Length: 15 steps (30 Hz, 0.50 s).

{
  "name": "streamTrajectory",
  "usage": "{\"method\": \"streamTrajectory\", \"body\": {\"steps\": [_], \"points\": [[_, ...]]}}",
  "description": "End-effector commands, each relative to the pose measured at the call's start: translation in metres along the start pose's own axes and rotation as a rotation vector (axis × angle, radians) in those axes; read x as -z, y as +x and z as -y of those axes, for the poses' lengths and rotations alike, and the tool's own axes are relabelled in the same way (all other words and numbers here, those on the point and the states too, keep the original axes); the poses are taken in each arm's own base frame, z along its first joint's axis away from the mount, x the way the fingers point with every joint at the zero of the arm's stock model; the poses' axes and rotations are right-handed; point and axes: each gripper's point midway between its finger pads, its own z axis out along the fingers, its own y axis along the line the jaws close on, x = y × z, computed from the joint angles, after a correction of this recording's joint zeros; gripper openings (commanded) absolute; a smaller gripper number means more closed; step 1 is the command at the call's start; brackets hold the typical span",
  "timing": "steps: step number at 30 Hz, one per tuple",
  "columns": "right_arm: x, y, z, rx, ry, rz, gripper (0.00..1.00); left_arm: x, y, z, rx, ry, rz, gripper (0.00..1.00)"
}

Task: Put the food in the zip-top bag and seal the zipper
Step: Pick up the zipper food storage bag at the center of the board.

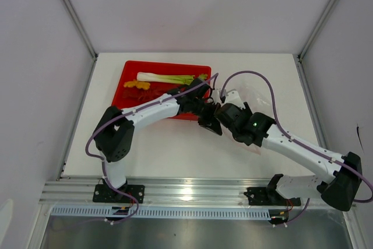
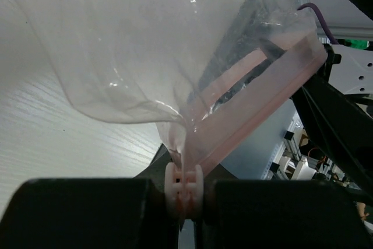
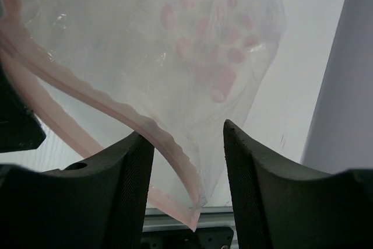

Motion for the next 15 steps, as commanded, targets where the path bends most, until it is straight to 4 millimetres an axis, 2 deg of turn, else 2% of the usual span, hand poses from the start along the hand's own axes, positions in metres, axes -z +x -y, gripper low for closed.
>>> {"method": "streamTrajectory", "body": {"steps": [1,5,6,8,9,11,13,15], "points": [[-0.005,-0.004,0.006,-0.003,0.08,0.015,0.51,0.022,-0.007,0.025,-0.068,0.085,0.036,0.01],[-0.004,-0.01,0.004,-0.022,0.072,0.035,0.36,0.021,-0.004,0.021,-0.067,0.088,0.022,0.01],[-0.004,-0.011,0.002,-0.018,0.06,0.037,0.27,0.021,-0.004,0.021,-0.072,0.089,0.021,0.01],[-0.005,-0.012,0.0,-0.019,0.049,0.04,0.22,0.02,-0.003,0.021,-0.071,0.094,0.014,0.01],[-0.005,-0.012,-0.001,-0.017,0.044,0.038,0.11,0.02,-0.003,0.022,-0.073,0.097,0.013,0.01],[-0.005,-0.012,-0.001,-0.029,0.042,0.039,0.0,0.021,-0.005,0.022,-0.074,0.094,0.013,0.01],[-0.003,-0.012,-0.002,-0.053,0.032,0.041,0.0,0.022,-0.009,0.019,-0.072,0.077,0.025,0.01],[-0.002,-0.011,-0.003,-0.077,0.019,0.037,0.0,0.026,-0.018,0.014,-0.07,0.03,0.072,0.2]]}}
